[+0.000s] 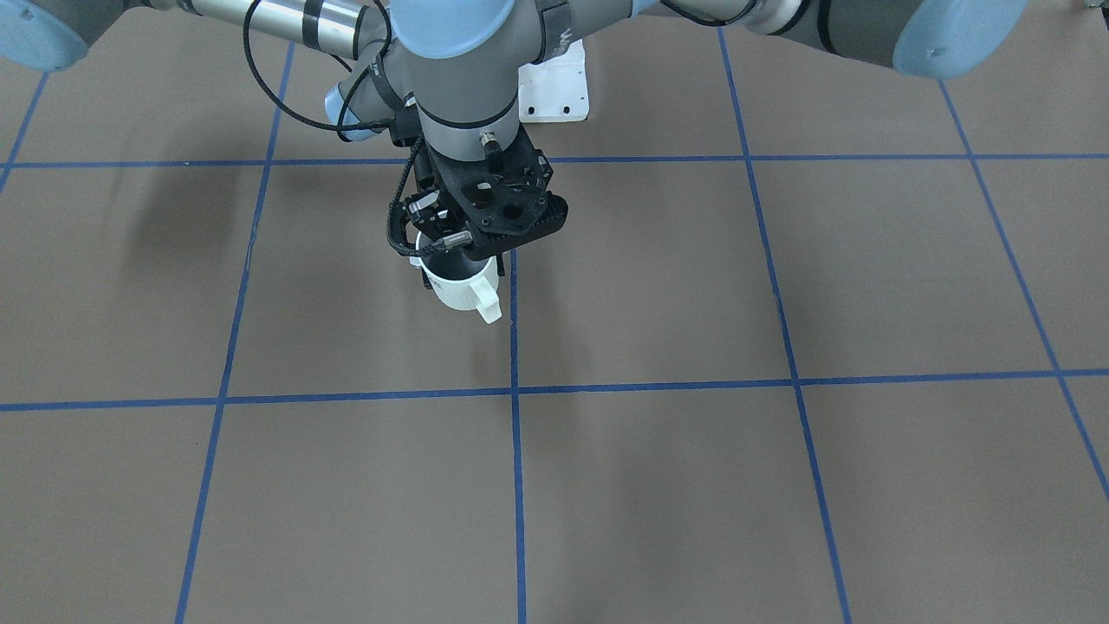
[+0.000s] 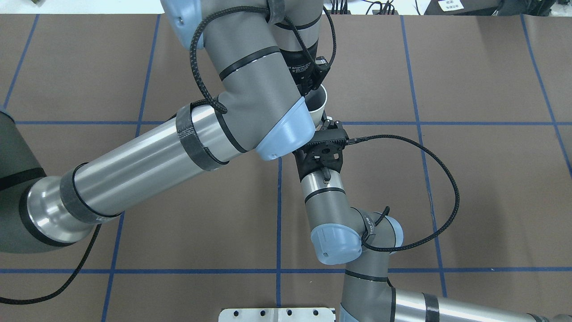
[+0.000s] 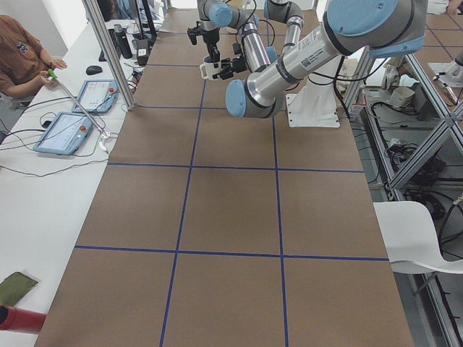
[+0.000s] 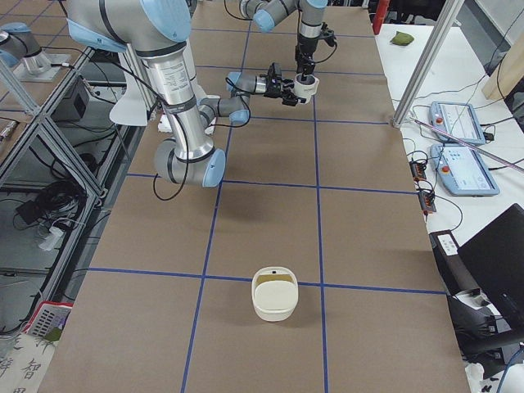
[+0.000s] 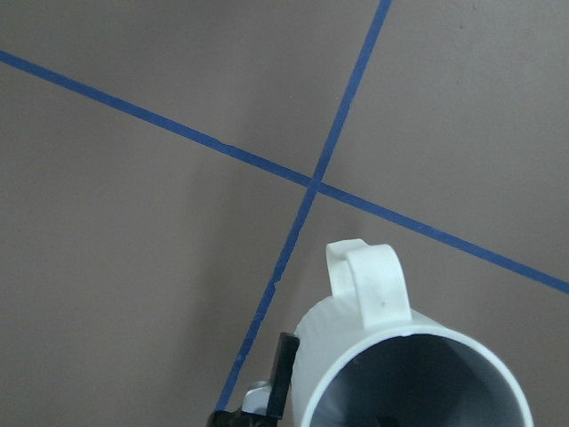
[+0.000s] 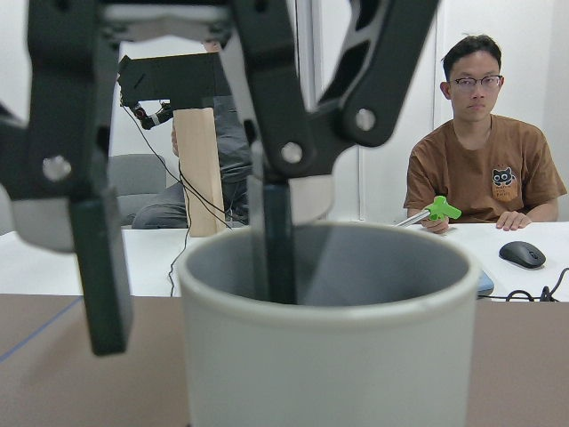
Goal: Left arm hands cup to right arm to dump lemon
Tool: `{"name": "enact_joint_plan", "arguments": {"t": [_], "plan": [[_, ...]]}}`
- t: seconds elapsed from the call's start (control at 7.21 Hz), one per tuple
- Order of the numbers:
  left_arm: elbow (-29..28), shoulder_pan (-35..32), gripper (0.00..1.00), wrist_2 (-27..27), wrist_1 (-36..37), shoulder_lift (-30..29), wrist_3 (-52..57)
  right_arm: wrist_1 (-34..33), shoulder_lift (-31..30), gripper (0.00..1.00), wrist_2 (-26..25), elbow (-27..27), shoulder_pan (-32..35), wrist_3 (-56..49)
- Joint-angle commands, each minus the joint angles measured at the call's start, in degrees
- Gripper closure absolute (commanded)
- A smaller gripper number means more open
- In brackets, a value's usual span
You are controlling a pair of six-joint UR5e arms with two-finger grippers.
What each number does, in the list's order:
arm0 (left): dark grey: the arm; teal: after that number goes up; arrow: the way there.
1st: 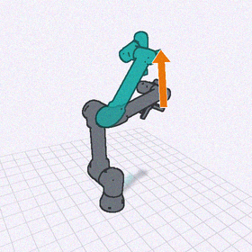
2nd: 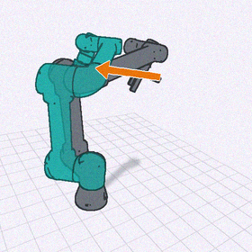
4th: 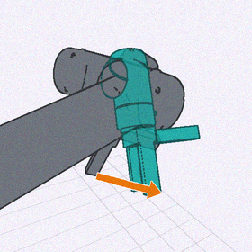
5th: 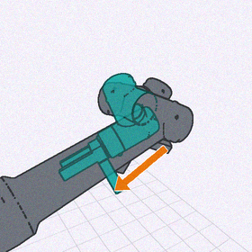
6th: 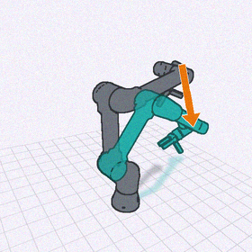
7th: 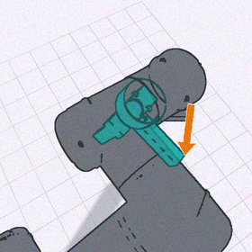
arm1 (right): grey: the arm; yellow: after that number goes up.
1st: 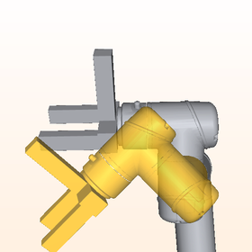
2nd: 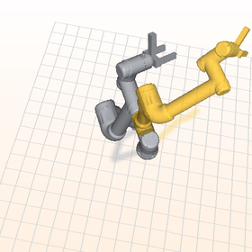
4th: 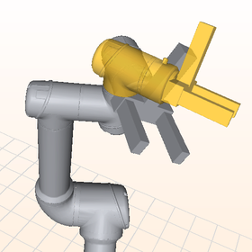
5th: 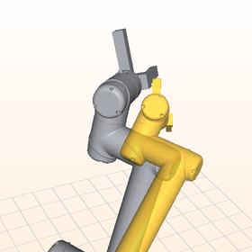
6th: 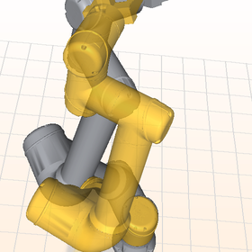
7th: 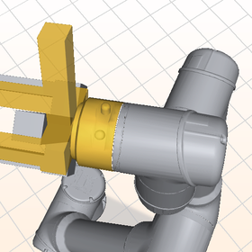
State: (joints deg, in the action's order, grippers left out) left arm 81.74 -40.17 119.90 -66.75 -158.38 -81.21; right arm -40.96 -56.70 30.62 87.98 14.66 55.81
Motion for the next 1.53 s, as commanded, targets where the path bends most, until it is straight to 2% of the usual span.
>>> {"name": "enact_joint_plan", "arguments": {"t": [0.0,0.14,0.28,0.42,0.97,1.39], "plan": [[0.0,0.1,0.95,0.4,0.0,0.0,-0.1,0.0,0.1,0.57,0.1,0.0,-0.1,0.0],[0.0,0.1,1.0,1.1,0.0,0.0,-0.1,0.0,0.0,0.57,0.1,0.0,0.0,0.0],[0.0,0.1,1.0,1.1,0.0,0.0,-0.1,0.1,-0.3,0.11,0.1,0.0,-0.1,0.0],[0.0,0.1,1.0,1.1,0.0,-0.1,-0.1,0.3,-0.4,0.0,0.1,0.0,0.0,0.0],[0.1,-0.2,1.0,1.2,0.7,-0.3,-0.1,0.5,-1.0,0.0,0.1,0.2,0.0,0.2],[0.6,-3.0,1.0,1.3,-0.2,-0.7,-0.1,0.8,-1.7,0.0,0.1,0.3,-0.2,0.3]]}}
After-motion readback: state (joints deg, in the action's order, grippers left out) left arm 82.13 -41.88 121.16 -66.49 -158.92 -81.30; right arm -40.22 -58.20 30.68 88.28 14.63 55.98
